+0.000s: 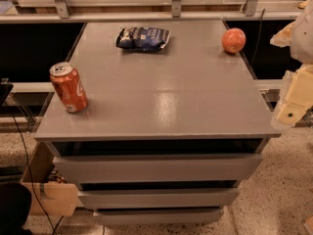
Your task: Pick blue chip bag
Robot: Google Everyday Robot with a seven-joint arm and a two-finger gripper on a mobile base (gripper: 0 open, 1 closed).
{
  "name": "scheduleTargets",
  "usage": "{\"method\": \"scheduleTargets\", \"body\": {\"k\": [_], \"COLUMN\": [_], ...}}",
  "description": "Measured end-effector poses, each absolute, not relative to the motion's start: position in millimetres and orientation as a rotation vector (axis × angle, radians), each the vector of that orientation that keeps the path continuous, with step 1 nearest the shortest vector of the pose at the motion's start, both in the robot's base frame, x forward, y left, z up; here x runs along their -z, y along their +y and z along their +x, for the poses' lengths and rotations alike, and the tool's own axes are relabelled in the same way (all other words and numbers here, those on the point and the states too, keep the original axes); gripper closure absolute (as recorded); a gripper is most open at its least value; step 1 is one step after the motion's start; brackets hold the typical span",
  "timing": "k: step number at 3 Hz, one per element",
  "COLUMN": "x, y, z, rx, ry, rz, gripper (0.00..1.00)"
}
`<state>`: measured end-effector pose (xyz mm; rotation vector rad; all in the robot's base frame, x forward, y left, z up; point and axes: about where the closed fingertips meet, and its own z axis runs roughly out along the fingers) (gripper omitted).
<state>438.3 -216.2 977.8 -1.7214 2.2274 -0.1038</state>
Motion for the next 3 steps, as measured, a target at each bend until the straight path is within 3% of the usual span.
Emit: {"method": "scheduleTargets", "body": {"k": [3], "x": [-978], "y": [-203], "z": [488], "rx": [0.162], "ry": [2.17], "rz": [-1.703], "gripper": [0.0]}}
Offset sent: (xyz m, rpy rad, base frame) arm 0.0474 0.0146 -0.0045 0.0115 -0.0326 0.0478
